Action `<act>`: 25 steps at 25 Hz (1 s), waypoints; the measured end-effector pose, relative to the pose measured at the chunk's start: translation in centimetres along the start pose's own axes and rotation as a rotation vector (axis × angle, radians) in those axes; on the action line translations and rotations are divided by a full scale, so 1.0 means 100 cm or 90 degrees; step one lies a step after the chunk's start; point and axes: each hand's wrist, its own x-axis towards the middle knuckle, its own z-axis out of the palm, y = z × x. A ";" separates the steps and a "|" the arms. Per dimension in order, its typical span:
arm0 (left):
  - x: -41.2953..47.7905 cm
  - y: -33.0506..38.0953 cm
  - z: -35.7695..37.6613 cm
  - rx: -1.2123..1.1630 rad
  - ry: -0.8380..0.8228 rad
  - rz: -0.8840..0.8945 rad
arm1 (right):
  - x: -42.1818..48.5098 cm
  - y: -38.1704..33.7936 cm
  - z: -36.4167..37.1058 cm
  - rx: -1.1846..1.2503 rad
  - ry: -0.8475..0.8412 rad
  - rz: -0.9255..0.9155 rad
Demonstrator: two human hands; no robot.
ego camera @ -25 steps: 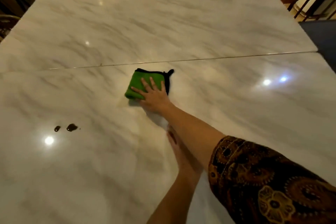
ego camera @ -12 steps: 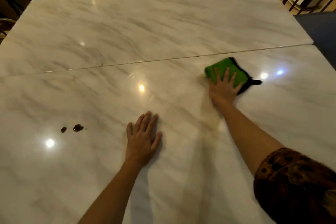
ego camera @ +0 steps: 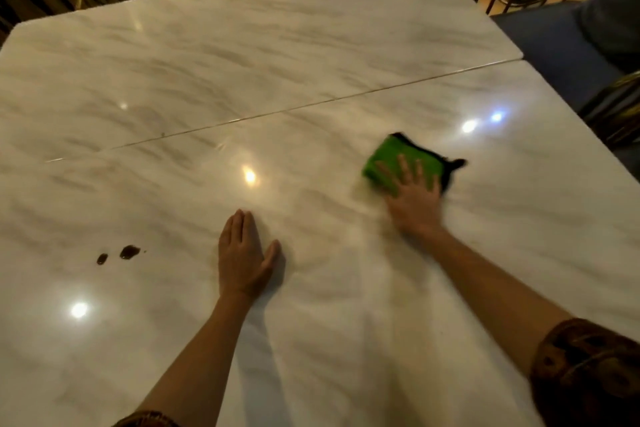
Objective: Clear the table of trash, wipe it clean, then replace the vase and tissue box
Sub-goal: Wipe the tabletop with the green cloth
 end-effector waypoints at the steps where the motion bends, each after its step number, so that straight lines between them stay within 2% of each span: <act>1: -0.001 0.000 0.002 0.019 -0.009 0.024 | -0.008 0.034 -0.013 0.009 0.003 0.085; 3: -0.002 0.000 0.000 0.039 -0.033 0.094 | -0.034 0.057 -0.025 0.004 0.023 0.217; 5: -0.009 0.003 0.001 0.038 -0.039 0.155 | -0.057 0.026 -0.011 0.013 0.024 0.293; 6: -0.014 0.007 0.003 0.023 -0.042 0.154 | -0.068 -0.002 0.000 0.022 0.023 0.288; 9: -0.053 0.014 0.007 -0.012 -0.068 0.134 | -0.117 -0.108 0.030 0.005 0.060 0.145; 11: -0.088 0.006 0.008 -0.002 -0.075 0.137 | -0.156 -0.173 0.045 0.009 0.019 0.030; 13: -0.109 -0.009 0.005 -0.030 -0.071 0.094 | -0.177 -0.197 0.043 0.005 -0.052 -0.049; 14: -0.113 -0.015 0.003 -0.032 -0.074 0.078 | -0.177 -0.186 0.041 -0.008 -0.047 -0.065; 16: -0.117 -0.021 0.002 -0.007 -0.083 0.093 | -0.177 -0.131 0.032 -0.011 -0.054 0.011; 19: -0.116 -0.018 0.005 0.050 -0.085 0.127 | -0.198 -0.016 0.007 -0.032 -0.005 0.227; 21: -0.116 -0.018 0.007 0.075 -0.094 0.136 | -0.224 0.031 -0.009 0.012 -0.022 0.368; 23: -0.114 -0.017 0.008 0.083 -0.085 0.136 | -0.231 0.026 -0.008 0.028 -0.002 0.455; 25: -0.114 -0.014 0.005 0.074 -0.095 0.127 | -0.236 -0.017 0.008 0.033 0.007 0.444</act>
